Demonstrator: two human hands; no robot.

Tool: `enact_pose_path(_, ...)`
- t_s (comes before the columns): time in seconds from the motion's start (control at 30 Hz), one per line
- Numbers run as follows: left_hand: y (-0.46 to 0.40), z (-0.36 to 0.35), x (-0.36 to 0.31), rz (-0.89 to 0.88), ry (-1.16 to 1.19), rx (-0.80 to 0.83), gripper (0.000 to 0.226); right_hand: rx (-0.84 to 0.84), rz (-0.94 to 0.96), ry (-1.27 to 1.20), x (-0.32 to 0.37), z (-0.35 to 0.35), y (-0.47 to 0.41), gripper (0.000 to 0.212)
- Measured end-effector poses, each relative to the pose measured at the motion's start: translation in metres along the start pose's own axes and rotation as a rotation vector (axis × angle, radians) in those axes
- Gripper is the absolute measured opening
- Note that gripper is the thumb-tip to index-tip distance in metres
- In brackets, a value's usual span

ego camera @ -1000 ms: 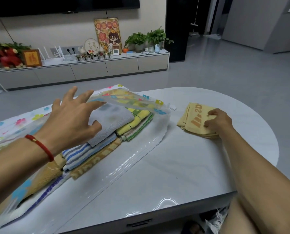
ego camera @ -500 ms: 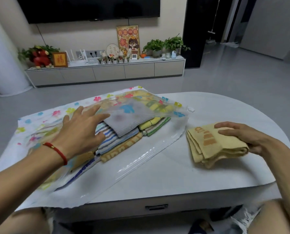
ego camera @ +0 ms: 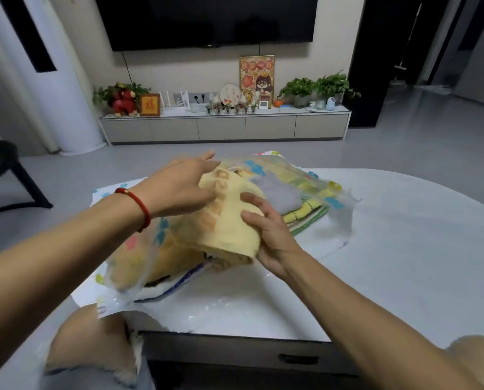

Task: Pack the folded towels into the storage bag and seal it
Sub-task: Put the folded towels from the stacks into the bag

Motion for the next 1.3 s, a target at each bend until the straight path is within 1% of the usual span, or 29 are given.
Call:
enact_pose_path(0.03, -0.001, 0.003, 0.000, 0.004, 0.007, -0.011, 0.067, -0.053, -0.010, 0.047, -0.016, -0.011, -0.013, 0.035)
enact_pose_path(0.07, -0.002, 0.004, 0.000, 0.005, 0.014, -0.021, 0.067, -0.106, -0.030, 0.221, -0.032, -0.018, -0.024, 0.037)
enact_pose_path(0.13, -0.002, 0.003, -0.001, -0.001, 0.028, -0.020, 0.069, -0.157, -0.074, 0.658, -0.057, -0.028, -0.034, 0.039)
enact_pose_path(0.17, -0.001, 0.001, -0.001, -0.007, 0.034, -0.012, 0.070, -0.151, -0.075, 0.767, -0.063, -0.032, -0.036, 0.040)
enact_pose_path(0.2, 0.000, -0.002, -0.001, -0.014, 0.042, -0.005, 0.071, -0.121, -0.070, 0.781, -0.065, -0.034, -0.037, 0.042)
enact_pose_path(0.27, 0.003, -0.009, -0.001, -0.033, 0.061, -0.004, 0.072, -0.020, -0.070, 0.708, -0.059, -0.031, -0.033, 0.049)
enact_pose_path(0.3, 0.004, -0.013, -0.001, -0.043, 0.069, -0.006, 0.073, -0.020, -0.061, 0.688, -0.054, -0.023, -0.030, 0.051)
enact_pose_path(0.33, 0.005, -0.016, -0.001, -0.052, 0.080, -0.014, 0.074, -0.089, -0.018, 0.703, -0.047, -0.009, -0.026, 0.049)
enact_pose_path(0.37, 0.006, -0.019, -0.002, -0.061, 0.095, -0.029, 0.076, -0.223, 0.057, 0.737, -0.039, 0.010, -0.021, 0.043)
enact_pose_path(0.43, 0.009, -0.025, -0.004, -0.083, 0.144, -0.077, 0.078, -0.565, 0.185, 0.834, -0.027, 0.053, -0.006, 0.034)
enact_pose_path(0.47, 0.011, -0.028, -0.005, -0.094, 0.174, -0.099, 0.079, -0.679, 0.201, 0.907, -0.023, 0.071, -0.002, 0.037)
enact_pose_path(0.5, 0.013, -0.030, -0.006, -0.104, 0.208, -0.115, 0.080, -0.713, 0.171, 0.991, -0.023, 0.084, -0.004, 0.045)
enact_pose_path(0.57, 0.017, -0.034, -0.006, -0.111, 0.275, -0.130, 0.082, -0.606, 0.059, 1.198, -0.027, 0.093, -0.021, 0.066)
enact_pose_path(0.63, 0.019, -0.036, -0.004, -0.111, 0.312, -0.135, 0.082, -0.542, -0.027, 1.349, -0.029, 0.089, -0.044, 0.077)
enact_pose_path(0.7, 0.020, -0.036, -0.002, -0.114, 0.334, -0.147, 0.082, -0.534, -0.107, 1.384, -0.028, 0.081, -0.059, 0.078)
enact_pose_path(0.77, 0.021, -0.034, 0.000, -0.110, 0.342, -0.141, 0.083, -0.540, -0.143, 1.403, -0.027, 0.077, -0.062, 0.076)
enact_pose_path(0.83, 0.019, -0.032, 0.002, -0.105, 0.345, -0.127, 0.084, -0.646, -0.082, 1.447, -0.024, 0.069, -0.048, 0.070)
enact_pose_path(0.87, 0.018, -0.030, 0.002, -0.106, 0.347, -0.122, 0.083, -0.728, 0.024, 1.443, -0.022, 0.061, -0.038, 0.063)
enact_pose_path(0.9, 0.018, -0.029, 0.002, -0.108, 0.353, -0.116, 0.083, -0.770, 0.157, 1.399, -0.022, 0.046, -0.029, 0.055)
enact_pose_path(0.93, 0.017, -0.029, 0.002, -0.108, 0.364, -0.109, 0.083, -0.731, 0.257, 1.346, -0.023, 0.028, -0.022, 0.049)
enact_pose_path(0.97, 0.017, -0.028, 0.002, -0.104, 0.378, -0.101, 0.082, -0.634, 0.299, 1.301, -0.027, 0.009, -0.021, 0.048)
enact_pose_path(1.03, 0.016, -0.025, 0.002, -0.081, 0.405, -0.091, 0.080, -0.405, 0.222, 1.291, -0.043, -0.024, -0.030, 0.052)
enact_pose_path(1.07, 0.016, -0.023, 0.002, -0.065, 0.421, -0.085, 0.079, -0.340, 0.168, 1.295, -0.049, -0.034, -0.036, 0.050)
enact_pose_path(1.1, 0.015, -0.021, 0.002, -0.052, 0.436, -0.072, 0.079, -0.324, 0.136, 1.254, -0.051, -0.042, -0.041, 0.046)
enact_pose_path(1.13, 0.015, -0.018, 0.001, -0.045, 0.446, -0.057, 0.078, -0.346, 0.117, 1.140, -0.051, -0.046, -0.045, 0.041)
enact_pose_path(1.2, 0.013, -0.013, -0.001, -0.048, 0.446, -0.033, 0.079, -0.402, 0.093, 0.683, -0.049, -0.051, -0.049, 0.029)
enact_pose_path(1.23, 0.012, -0.010, -0.001, -0.051, 0.437, -0.026, 0.079, -0.414, 0.090, 0.458, -0.050, -0.053, -0.048, 0.030)
enact_pose_path(1.27, 0.011, -0.008, -0.001, -0.048, 0.427, -0.024, 0.080, -0.409, 0.086, 0.323, -0.054, -0.053, -0.050, 0.034)
enact_pose_path(1.3, 0.012, -0.006, 0.000, -0.042, 0.420, -0.024, 0.080, -0.369, 0.076, 0.278, -0.059, -0.055, -0.049, 0.036)
Point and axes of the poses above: each hand's wrist, its own y-axis away from the middle knuckle, its own z-axis out of the back of the hand, x = y × z, the point moved 4 cm from there along -y, towards the middle knuckle, and after that the axes turned 9 degrees about y, right-handed, at the moved point
